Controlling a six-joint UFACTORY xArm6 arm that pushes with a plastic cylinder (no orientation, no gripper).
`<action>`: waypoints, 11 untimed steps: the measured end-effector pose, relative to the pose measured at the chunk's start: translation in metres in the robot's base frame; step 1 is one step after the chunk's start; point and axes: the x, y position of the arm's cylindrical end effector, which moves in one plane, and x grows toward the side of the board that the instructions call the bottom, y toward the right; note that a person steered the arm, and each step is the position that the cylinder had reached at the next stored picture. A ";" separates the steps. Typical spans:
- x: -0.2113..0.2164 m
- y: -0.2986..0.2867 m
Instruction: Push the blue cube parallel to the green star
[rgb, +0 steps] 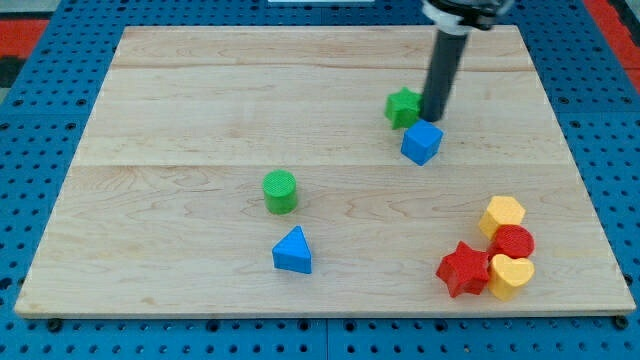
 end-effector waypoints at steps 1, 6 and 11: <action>-0.024 -0.022; 0.002 0.051; 0.040 -0.043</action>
